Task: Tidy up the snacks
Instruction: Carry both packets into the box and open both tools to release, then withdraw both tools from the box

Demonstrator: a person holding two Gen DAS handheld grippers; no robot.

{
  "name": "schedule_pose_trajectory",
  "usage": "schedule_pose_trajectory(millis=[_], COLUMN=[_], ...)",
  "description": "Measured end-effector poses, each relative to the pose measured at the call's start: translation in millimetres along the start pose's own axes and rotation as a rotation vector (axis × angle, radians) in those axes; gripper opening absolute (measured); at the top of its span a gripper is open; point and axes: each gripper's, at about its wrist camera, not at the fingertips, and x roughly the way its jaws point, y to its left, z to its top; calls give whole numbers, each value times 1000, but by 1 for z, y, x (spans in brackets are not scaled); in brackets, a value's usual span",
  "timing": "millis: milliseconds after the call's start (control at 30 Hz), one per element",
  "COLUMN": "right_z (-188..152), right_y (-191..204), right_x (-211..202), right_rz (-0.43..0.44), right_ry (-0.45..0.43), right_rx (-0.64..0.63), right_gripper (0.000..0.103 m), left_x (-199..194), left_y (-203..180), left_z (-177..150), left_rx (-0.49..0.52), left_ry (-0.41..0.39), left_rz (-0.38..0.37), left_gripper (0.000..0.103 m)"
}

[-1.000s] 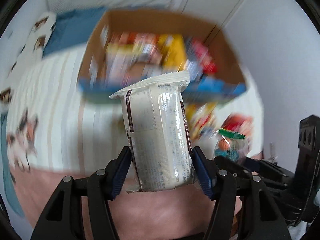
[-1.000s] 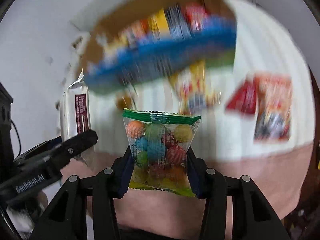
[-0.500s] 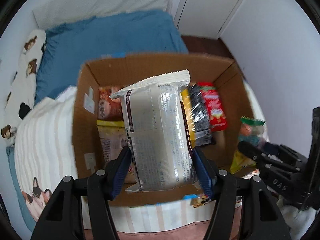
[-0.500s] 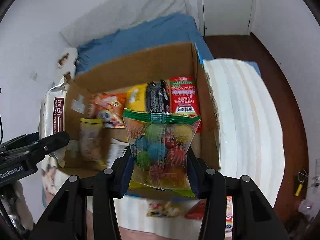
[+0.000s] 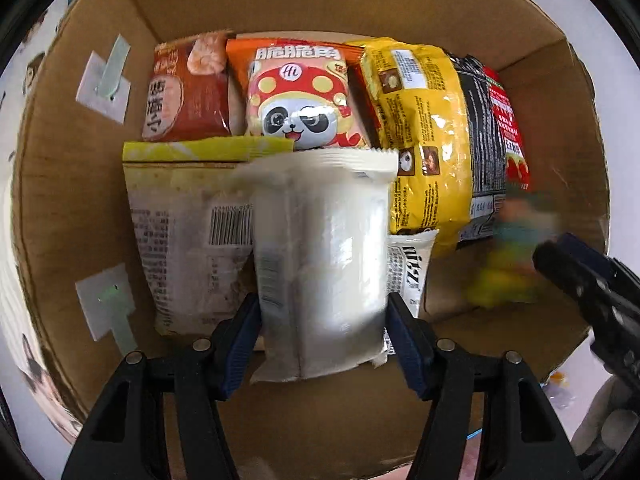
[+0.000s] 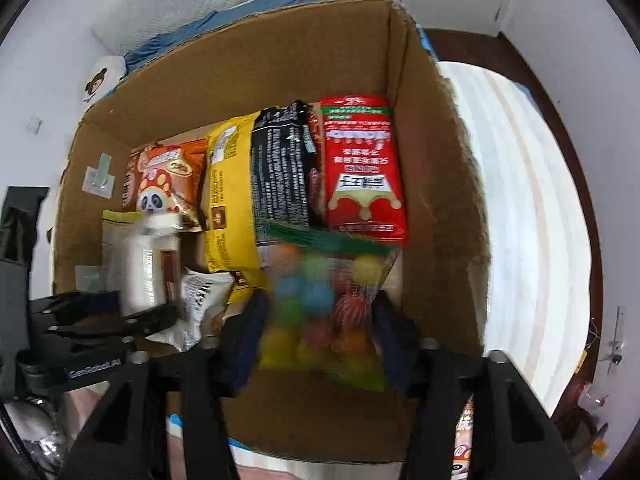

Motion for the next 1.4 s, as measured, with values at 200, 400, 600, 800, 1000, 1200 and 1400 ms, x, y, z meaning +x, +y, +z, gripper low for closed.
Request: schedule_pose_trajectory(millis=[200,400,600,800,1000,1200,1400], right_z=[1,-6,-15,-33,-60,-93,-126], right_y=[4,8,12,18,25,34,42], right_x=[-4,-6,-17,-44,-76,-109,-143], right_rz=[-15,-24,-23,-42,-35,-7,26], right_ry=[12,12,-21,-121,-226,-310,-379], right_rx=[-6,-13,-19,-31,-43,-61,-62], right_gripper=[94,95,96,96,91,90,87], left_x=[-18,-40,-61,-90,-123,-148,-174], left_y=[-2,-10,-6,-7,-6,-18,-27], left_z=[-1,-3,-10,-38,-75,-115,-149], left_rx=[-6,1,5,12,4,19,39], left_ry=[-51,-106,-197,-332,-455,-561,-647], left_rz=[-4,26,67,99,118,142,149], left_gripper=[89,92,92,92,92,92,92])
